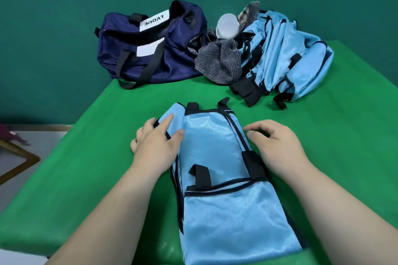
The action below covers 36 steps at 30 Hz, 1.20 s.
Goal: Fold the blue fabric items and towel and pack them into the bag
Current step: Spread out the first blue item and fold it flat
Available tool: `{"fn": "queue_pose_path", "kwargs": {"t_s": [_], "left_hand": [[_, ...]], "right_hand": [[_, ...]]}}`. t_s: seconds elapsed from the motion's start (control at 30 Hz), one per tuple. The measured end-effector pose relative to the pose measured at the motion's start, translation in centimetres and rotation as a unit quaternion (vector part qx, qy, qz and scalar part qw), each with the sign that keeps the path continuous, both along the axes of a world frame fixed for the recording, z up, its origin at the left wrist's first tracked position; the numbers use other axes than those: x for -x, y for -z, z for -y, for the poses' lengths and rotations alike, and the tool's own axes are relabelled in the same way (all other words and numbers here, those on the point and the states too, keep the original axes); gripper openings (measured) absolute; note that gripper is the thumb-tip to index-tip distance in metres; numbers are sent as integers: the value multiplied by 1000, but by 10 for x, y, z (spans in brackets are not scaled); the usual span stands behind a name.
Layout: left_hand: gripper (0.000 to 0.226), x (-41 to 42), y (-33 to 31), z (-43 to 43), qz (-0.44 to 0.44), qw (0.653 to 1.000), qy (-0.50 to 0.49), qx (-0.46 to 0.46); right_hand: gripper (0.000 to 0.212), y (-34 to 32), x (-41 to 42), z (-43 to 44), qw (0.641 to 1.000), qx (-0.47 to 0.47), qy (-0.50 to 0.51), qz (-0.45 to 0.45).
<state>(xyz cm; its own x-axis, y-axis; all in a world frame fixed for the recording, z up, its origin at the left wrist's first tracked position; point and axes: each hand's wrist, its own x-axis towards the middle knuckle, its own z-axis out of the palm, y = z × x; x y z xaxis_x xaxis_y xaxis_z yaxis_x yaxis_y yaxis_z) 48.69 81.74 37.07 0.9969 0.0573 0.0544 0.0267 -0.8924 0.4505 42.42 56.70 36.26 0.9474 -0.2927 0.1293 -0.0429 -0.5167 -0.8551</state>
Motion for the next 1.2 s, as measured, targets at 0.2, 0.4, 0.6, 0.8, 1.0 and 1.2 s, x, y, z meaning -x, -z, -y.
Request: {"fn": "queue_pose_path", "kwargs": {"t_s": [0.2,0.4,0.6,0.8,1.0,1.2], "left_hand": [[53,-1,0,-1,13,1000,3,3],[54,3,-4,0,47,996,18,77],[50,14,-20,18,103,976,73,180],[64,32,-29,66,20,933,285,218],[40,28,-14,42,-31,924,313,218],[38,10,-7,-1,-9,962,267,62]], "right_hand": [[14,0,2,-1,1000,7,-8,-8],[15,1,2,-2,1000,7,-11,-8],[15,0,2,-4,1000,21,-13,-13],[20,0,3,-4,1000,-24,-5,20],[17,0,3,-2,999,-41,10,26],[12,-10,-10,-3,998,40,-48,-15]]}}
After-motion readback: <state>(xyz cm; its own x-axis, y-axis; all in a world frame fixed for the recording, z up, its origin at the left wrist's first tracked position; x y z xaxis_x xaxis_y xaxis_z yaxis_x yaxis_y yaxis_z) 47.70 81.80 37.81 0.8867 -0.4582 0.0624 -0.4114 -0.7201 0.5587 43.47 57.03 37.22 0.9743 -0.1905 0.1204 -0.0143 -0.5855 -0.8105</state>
